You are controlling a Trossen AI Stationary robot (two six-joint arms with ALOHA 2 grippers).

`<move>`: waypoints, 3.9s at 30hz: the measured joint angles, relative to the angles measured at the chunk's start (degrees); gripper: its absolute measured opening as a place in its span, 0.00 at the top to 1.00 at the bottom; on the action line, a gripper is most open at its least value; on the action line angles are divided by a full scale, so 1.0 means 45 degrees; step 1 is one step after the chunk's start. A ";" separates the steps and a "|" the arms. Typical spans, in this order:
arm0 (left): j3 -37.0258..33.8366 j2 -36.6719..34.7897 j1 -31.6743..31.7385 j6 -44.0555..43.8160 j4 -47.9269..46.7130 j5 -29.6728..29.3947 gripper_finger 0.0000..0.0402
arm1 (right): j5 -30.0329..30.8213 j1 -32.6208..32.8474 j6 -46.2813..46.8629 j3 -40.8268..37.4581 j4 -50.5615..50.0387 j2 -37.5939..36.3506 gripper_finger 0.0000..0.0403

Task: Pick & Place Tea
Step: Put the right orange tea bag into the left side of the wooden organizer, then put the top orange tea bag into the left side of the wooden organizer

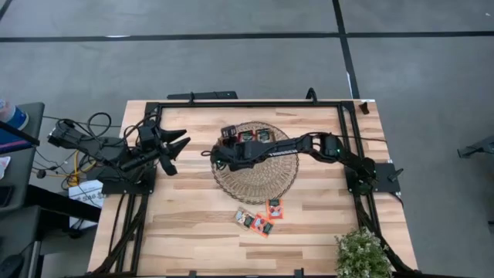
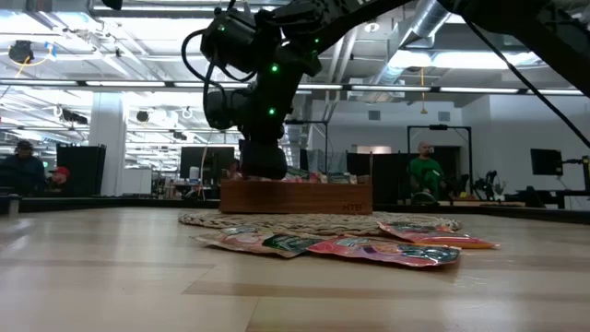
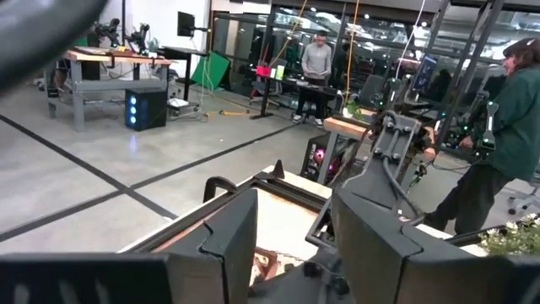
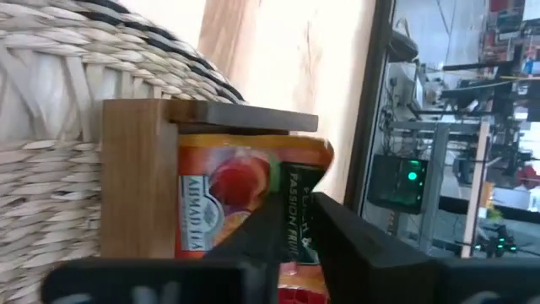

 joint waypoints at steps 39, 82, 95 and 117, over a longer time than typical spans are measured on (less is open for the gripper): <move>-0.0005 0.6832 -0.0034 -0.3168 0.3047 0.6624 0.64 | -0.4253 0.5222 1.0593 -1.0061 -0.1400 -0.9182 0.67; -0.0005 0.9321 -0.0355 -0.4353 0.4606 0.7939 0.64 | -0.5848 0.5095 1.1487 -1.3602 0.3788 -0.7684 0.62; -0.0005 0.9321 -0.0355 -0.4353 0.4597 0.7901 0.64 | -0.4439 0.6068 1.2234 -1.3614 0.3144 -0.8870 0.59; -0.0005 0.9316 -0.0355 -0.4683 0.4602 0.7896 0.64 | -0.6072 0.6189 1.3188 -1.3419 0.4600 -0.6541 0.66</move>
